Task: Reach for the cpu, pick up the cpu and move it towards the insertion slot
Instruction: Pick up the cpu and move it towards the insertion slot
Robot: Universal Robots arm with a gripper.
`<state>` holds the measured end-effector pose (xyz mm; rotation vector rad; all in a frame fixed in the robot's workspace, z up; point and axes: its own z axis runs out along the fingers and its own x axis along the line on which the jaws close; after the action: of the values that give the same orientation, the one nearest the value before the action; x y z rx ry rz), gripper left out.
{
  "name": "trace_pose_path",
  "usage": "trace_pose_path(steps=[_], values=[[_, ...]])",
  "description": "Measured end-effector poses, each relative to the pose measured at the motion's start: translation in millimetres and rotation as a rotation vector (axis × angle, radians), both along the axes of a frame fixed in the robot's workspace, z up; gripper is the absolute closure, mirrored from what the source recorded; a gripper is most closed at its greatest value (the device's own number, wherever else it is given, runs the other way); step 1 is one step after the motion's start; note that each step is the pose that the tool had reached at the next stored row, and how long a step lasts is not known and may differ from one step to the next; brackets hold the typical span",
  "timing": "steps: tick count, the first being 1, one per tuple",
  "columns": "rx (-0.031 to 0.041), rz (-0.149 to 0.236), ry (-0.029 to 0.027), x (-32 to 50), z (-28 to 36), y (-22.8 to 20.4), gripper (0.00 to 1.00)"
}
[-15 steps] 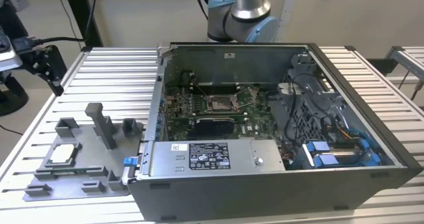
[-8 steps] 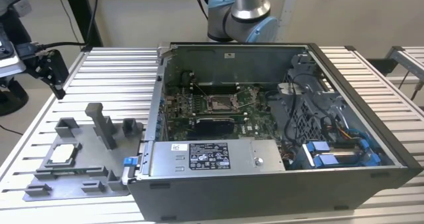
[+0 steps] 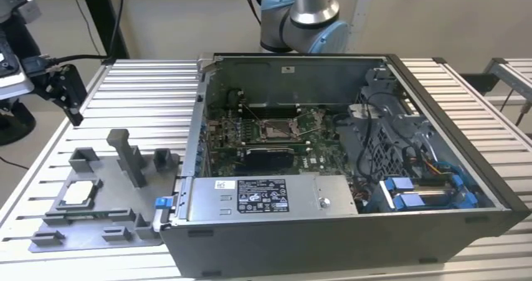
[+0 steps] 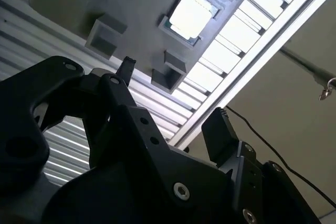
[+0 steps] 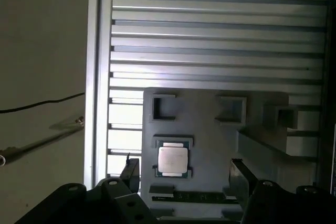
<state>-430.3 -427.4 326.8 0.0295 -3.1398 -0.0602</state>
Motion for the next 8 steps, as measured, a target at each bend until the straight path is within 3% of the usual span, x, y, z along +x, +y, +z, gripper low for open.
trace_pose_path(steps=[8], values=[[0.0, 0.0, 0.0001, 0.1, -6.7, 0.0, 0.0]])
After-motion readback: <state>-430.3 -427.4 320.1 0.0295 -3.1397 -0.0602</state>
